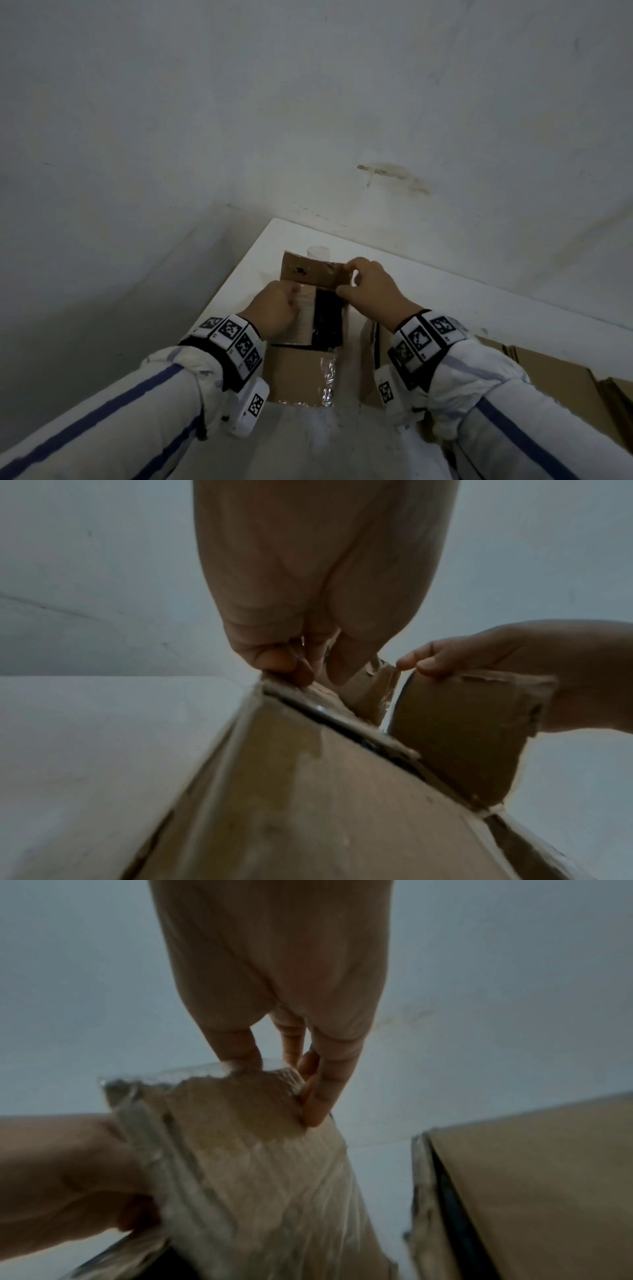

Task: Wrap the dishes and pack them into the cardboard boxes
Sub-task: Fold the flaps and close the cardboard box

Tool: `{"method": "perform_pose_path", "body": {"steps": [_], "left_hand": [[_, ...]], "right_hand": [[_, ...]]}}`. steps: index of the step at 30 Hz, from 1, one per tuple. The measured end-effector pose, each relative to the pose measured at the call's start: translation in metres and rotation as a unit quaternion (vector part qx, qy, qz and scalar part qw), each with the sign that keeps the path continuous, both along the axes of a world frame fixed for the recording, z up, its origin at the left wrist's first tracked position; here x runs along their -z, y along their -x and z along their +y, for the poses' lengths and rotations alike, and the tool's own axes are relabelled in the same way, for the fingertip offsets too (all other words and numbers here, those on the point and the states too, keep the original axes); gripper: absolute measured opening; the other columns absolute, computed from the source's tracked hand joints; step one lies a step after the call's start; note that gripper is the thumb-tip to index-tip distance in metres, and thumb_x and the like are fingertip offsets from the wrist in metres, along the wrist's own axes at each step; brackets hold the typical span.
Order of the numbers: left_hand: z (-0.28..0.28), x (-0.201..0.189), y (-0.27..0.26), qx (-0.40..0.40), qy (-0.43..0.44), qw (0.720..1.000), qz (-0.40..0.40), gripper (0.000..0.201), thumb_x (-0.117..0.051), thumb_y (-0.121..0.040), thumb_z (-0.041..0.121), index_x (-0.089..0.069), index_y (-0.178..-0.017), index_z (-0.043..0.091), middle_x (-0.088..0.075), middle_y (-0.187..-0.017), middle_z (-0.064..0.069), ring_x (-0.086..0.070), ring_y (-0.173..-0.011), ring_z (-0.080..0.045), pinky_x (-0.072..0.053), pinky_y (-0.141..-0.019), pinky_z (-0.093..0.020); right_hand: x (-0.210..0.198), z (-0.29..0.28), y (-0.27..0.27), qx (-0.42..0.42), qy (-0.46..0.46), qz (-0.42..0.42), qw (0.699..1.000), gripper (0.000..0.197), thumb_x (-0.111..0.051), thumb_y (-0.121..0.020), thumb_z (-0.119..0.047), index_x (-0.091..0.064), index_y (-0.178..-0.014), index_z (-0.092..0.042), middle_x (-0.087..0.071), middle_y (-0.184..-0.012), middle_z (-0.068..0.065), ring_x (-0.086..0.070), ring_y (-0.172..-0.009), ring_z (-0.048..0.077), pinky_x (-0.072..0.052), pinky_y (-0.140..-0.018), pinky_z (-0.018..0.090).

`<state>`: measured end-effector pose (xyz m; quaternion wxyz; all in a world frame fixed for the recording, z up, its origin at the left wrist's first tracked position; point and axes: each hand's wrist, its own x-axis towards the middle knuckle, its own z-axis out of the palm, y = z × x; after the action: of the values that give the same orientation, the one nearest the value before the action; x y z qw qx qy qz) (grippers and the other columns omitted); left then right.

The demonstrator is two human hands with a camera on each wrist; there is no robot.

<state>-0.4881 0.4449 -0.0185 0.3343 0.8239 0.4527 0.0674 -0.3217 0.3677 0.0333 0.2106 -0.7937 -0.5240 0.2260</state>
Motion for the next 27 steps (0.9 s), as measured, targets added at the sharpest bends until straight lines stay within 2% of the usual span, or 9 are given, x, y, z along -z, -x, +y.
{"method": "perform_pose_path", "body": {"steps": [4, 7, 10, 12, 14, 17, 22, 25, 27], "left_hand": [[0.000, -0.004, 0.009, 0.043, -0.022, 0.998, -0.035, 0.030, -0.046, -0.089, 0.002, -0.061, -0.115, 0.008, -0.059, -0.121, -0.011, -0.056, -0.108, -0.023, -0.037, -0.084, -0.019], [0.002, -0.003, 0.025, 0.070, -0.054, 0.996, -0.020, 0.032, -0.051, -0.086, -0.004, -0.063, -0.112, 0.009, -0.055, -0.121, -0.009, -0.052, -0.113, -0.022, -0.037, -0.087, -0.018], [0.001, 0.001, 0.044, 0.150, -0.062, 0.986, 0.047, 0.048, -0.058, -0.077, -0.007, -0.057, -0.121, 0.012, -0.043, -0.133, -0.007, -0.041, -0.123, -0.021, -0.031, -0.095, -0.017], [-0.005, 0.004, 0.052, 0.204, -0.075, 0.969, 0.117, 0.072, -0.071, -0.071, 0.006, -0.041, -0.136, 0.018, -0.028, -0.145, -0.005, -0.031, -0.132, -0.024, -0.031, -0.105, -0.027], [-0.015, 0.006, 0.056, 0.220, -0.085, 0.957, 0.171, 0.094, -0.080, -0.069, 0.025, -0.024, -0.145, 0.021, -0.011, -0.155, -0.004, -0.020, -0.138, -0.026, -0.029, -0.112, -0.038], [-0.023, 0.008, 0.060, 0.217, -0.090, 0.959, 0.157, 0.097, -0.079, -0.072, 0.037, -0.020, -0.147, 0.024, -0.004, -0.158, -0.001, -0.019, -0.140, -0.024, -0.028, -0.112, -0.036], [-0.019, 0.004, 0.059, 0.142, 0.005, 0.990, 0.022, 0.054, -0.067, -0.086, 0.032, -0.047, -0.134, 0.018, -0.024, -0.154, 0.000, -0.032, -0.136, -0.015, -0.023, -0.102, -0.015], [-0.017, 0.001, 0.051, 0.099, 0.042, 0.994, 0.001, 0.058, -0.064, -0.087, 0.036, -0.044, -0.135, 0.012, -0.038, -0.137, -0.001, -0.047, -0.113, -0.014, -0.037, -0.091, -0.018], [-0.013, 0.002, 0.044, 0.060, 0.048, 0.997, -0.006, 0.054, -0.066, -0.085, 0.039, -0.049, -0.128, 0.011, -0.040, -0.127, -0.002, -0.048, -0.112, -0.018, -0.043, -0.093, -0.026]], "right_hand": [[0.014, -0.007, 0.014, -0.081, 0.016, 0.012, 0.997, 0.049, -0.059, -0.087, -0.021, -0.043, -0.132, -0.018, -0.051, -0.101, 0.000, -0.051, -0.092, 0.014, -0.038, -0.074, 0.022], [0.022, -0.014, 0.018, -0.192, 0.071, -0.098, 0.974, 0.039, -0.053, -0.090, -0.017, -0.050, -0.128, -0.011, -0.053, -0.118, 0.009, -0.054, -0.109, 0.025, -0.040, -0.087, 0.026], [0.031, -0.018, 0.018, -0.280, 0.115, -0.172, 0.938, 0.033, -0.054, -0.092, -0.024, -0.057, -0.119, -0.006, -0.050, -0.120, 0.014, -0.044, -0.115, 0.028, -0.039, -0.095, 0.032], [0.033, -0.019, 0.018, -0.300, 0.121, -0.194, 0.926, 0.035, -0.055, -0.092, -0.026, -0.056, -0.120, -0.007, -0.048, -0.120, 0.014, -0.043, -0.114, 0.028, -0.039, -0.095, 0.034], [0.032, -0.020, 0.018, -0.309, 0.116, -0.212, 0.920, 0.035, -0.054, -0.093, -0.026, -0.055, -0.123, -0.009, -0.048, -0.121, 0.014, -0.043, -0.115, 0.028, -0.038, -0.096, 0.032], [0.027, -0.020, 0.020, -0.299, 0.127, -0.201, 0.924, 0.033, -0.049, -0.095, -0.025, -0.058, -0.123, -0.010, -0.048, -0.122, 0.013, -0.045, -0.115, 0.027, -0.037, -0.098, 0.032], [0.008, -0.015, 0.012, -0.273, 0.154, -0.141, 0.939, 0.032, -0.049, -0.095, -0.018, -0.059, -0.125, -0.015, -0.051, -0.133, 0.006, -0.047, -0.122, 0.021, -0.035, -0.102, 0.025], [-0.003, -0.008, 0.007, -0.229, 0.149, -0.123, 0.954, 0.033, -0.046, -0.094, -0.011, -0.061, -0.123, -0.017, -0.056, -0.131, 0.001, -0.048, -0.122, 0.018, -0.033, -0.095, 0.019], [-0.009, 0.000, 0.003, -0.159, 0.096, -0.105, 0.977, 0.028, -0.049, -0.092, -0.012, -0.066, -0.114, -0.015, -0.061, -0.121, 0.001, -0.053, -0.116, 0.018, -0.033, -0.086, 0.017]]}}
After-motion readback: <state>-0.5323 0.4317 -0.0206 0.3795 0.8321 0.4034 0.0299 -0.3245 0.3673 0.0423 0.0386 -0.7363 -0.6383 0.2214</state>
